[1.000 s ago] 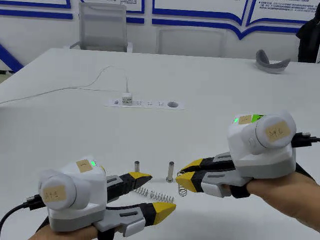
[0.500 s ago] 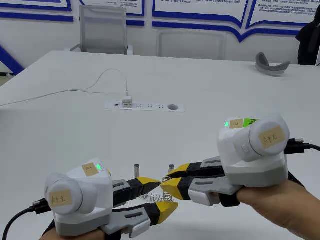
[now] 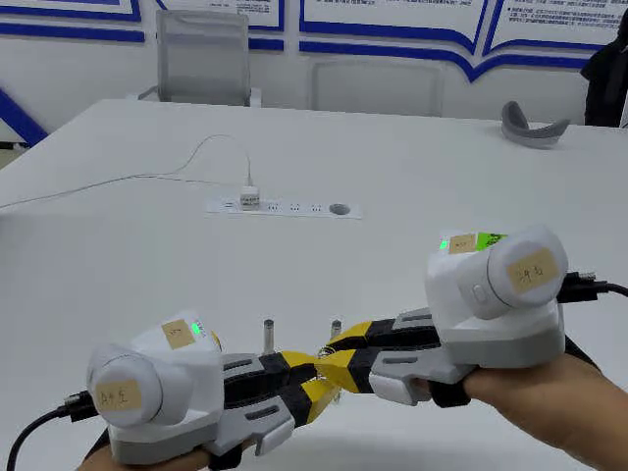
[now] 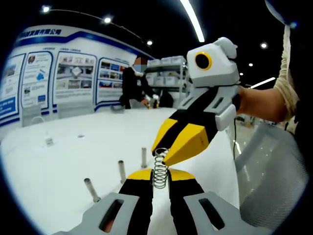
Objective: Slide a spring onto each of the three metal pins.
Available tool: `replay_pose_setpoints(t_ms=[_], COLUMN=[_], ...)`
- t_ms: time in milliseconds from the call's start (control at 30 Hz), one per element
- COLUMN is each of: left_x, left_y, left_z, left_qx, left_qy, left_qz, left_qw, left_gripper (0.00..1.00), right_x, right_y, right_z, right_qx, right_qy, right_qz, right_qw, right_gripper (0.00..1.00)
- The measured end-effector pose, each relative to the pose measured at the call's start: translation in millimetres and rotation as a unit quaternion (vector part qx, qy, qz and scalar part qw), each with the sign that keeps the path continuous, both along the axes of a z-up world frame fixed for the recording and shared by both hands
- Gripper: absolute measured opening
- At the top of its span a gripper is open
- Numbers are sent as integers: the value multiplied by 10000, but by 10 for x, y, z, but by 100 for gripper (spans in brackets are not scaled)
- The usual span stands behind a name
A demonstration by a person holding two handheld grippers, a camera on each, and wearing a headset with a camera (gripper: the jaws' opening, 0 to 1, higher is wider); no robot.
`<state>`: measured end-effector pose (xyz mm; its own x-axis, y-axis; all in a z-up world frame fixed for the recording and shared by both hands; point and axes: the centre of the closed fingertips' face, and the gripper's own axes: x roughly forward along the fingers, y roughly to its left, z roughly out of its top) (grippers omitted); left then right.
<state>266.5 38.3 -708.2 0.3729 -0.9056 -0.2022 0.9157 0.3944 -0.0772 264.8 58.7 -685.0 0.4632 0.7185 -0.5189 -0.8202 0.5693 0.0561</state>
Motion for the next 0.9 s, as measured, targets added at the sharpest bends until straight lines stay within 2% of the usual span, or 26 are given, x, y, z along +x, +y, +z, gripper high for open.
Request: replay_pose_setpoints(t_ms=[467,900], left_x=[9,71], left_y=[-1,129], left_z=[-10,-36], left_qx=[48,74], left_qy=[-61,38], left_qz=[3,180], left_qw=[10000,9998], left_gripper=[12,32], right_x=[-10,41], right_y=[-27,-105], right_z=[-2,27], right_qx=[-41,-45], right_qy=[-24,-37], right_qz=[-8,-97], right_qw=[10000,9999], right_gripper=[12,12])
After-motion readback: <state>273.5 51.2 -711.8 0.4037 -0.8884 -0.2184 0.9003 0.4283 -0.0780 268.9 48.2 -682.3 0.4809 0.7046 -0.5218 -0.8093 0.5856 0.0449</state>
